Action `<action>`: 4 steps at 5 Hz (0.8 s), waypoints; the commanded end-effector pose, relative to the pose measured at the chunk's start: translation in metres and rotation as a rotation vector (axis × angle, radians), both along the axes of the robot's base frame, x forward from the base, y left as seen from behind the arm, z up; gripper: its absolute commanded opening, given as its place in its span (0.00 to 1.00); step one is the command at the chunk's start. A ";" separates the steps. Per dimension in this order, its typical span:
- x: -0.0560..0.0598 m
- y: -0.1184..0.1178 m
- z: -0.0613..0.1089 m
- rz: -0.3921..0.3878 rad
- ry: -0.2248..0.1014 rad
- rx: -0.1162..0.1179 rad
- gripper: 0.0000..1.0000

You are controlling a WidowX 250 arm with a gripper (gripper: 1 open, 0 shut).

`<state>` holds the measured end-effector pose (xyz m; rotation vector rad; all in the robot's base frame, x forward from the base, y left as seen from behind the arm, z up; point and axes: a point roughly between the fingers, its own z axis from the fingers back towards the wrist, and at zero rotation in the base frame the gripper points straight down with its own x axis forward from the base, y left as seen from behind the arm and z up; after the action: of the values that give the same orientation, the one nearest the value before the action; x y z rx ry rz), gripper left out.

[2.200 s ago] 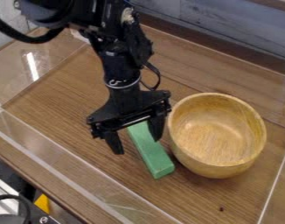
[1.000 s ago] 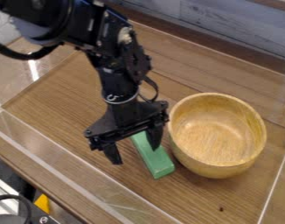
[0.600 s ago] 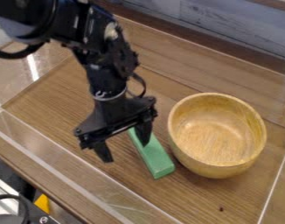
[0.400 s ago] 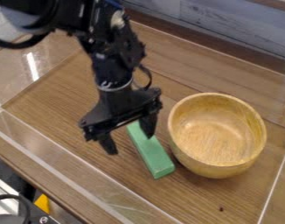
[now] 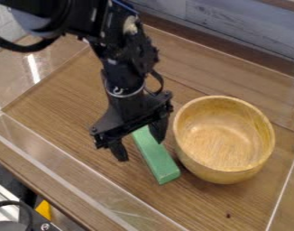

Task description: Put the green block in the brown bowl

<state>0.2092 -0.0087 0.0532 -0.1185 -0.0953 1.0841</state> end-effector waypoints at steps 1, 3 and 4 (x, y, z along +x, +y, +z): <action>-0.001 -0.004 0.011 -0.001 -0.013 0.004 1.00; 0.000 -0.003 0.015 -0.039 -0.007 0.008 1.00; -0.001 -0.007 0.013 0.011 -0.010 0.005 1.00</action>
<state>0.2018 -0.0147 0.0605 -0.1035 -0.0808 1.1039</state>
